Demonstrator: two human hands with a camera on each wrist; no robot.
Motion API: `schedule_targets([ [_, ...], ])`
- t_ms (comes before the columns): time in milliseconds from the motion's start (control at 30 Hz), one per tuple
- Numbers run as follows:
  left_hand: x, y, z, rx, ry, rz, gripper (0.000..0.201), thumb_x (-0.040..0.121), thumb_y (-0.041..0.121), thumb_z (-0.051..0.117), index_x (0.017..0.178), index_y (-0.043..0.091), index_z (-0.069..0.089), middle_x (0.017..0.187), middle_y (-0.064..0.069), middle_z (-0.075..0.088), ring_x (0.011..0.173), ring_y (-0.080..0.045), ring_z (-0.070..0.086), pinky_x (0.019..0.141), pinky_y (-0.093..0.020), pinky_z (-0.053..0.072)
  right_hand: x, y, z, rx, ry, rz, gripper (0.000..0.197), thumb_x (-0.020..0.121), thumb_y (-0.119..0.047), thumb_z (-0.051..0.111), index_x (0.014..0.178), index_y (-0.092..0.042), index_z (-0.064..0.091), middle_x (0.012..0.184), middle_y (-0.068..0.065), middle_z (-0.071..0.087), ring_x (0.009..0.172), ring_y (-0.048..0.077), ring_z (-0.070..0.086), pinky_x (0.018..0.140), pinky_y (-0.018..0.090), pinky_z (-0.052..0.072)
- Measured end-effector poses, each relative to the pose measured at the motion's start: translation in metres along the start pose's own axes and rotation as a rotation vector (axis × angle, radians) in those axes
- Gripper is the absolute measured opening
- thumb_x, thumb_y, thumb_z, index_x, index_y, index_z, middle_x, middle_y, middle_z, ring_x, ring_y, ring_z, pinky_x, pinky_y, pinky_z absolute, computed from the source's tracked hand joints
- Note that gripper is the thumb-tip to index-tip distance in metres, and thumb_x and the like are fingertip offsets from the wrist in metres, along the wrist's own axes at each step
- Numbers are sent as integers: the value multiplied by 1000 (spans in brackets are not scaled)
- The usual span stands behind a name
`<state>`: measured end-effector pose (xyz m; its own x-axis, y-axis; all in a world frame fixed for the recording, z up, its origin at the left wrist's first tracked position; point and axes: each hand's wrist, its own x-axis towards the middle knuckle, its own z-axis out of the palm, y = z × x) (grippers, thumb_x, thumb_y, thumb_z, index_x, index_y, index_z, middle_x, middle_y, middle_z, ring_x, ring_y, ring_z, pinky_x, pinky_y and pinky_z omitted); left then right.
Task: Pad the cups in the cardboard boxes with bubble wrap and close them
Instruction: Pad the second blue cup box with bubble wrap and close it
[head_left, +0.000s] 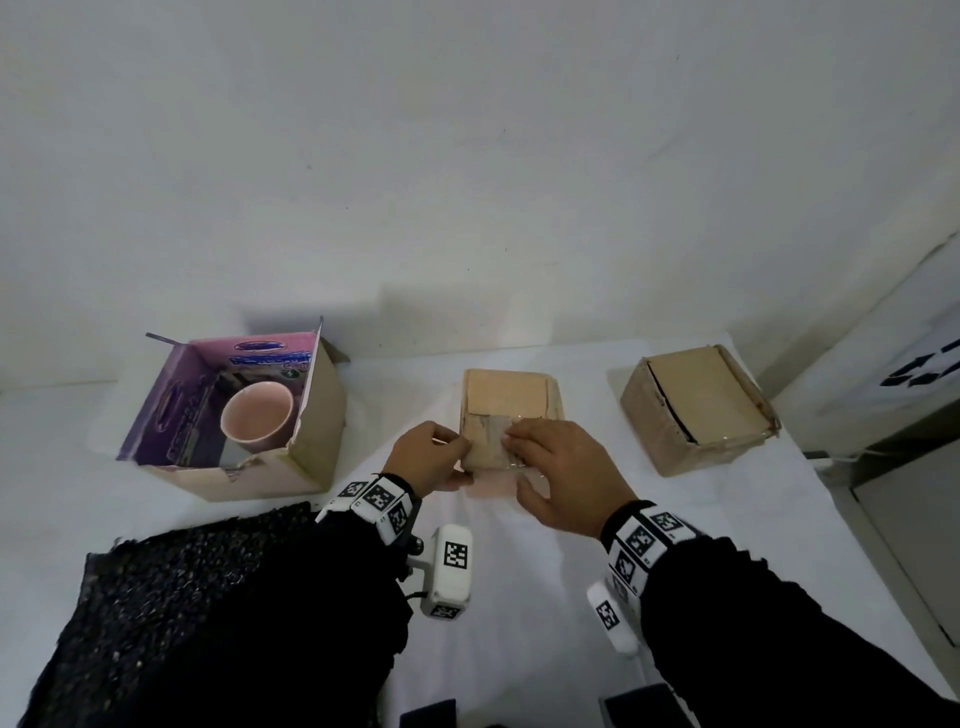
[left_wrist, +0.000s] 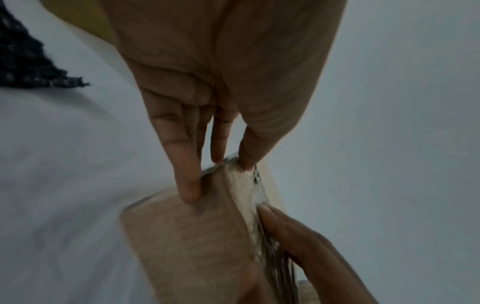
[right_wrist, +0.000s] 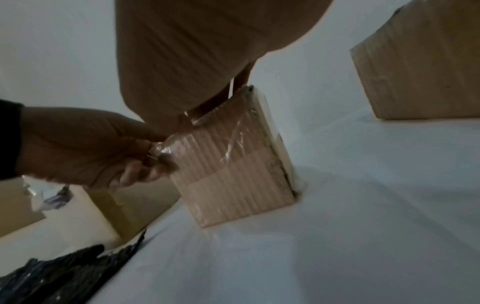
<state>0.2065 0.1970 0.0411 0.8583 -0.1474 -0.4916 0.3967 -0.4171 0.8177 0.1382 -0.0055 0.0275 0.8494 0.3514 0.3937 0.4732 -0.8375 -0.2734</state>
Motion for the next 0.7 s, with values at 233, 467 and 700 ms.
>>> schedule_targets([
  [233,-6,5,-11,477,0,476,69,80,35,71,138,30,33,117,4,52,90,-9,60,76,-19,46,9,-3,4,-108,-135,12,62,85,-29,53,142,-11,42,148,5,42,137,23,37,111,40,29],
  [467,-8,2,-11,645,-88,543,63,84,28,71,141,23,43,135,1,47,89,-10,63,89,-28,51,-8,1,20,-109,-34,-74,55,82,-7,68,135,-13,55,138,5,56,127,22,53,111,39,38],
  [700,-7,3,3,636,13,530,57,83,35,71,136,27,51,135,6,55,84,-5,65,89,-27,50,-6,1,8,-101,119,20,23,78,-3,74,98,-13,71,103,2,71,93,23,66,77,33,54],
])
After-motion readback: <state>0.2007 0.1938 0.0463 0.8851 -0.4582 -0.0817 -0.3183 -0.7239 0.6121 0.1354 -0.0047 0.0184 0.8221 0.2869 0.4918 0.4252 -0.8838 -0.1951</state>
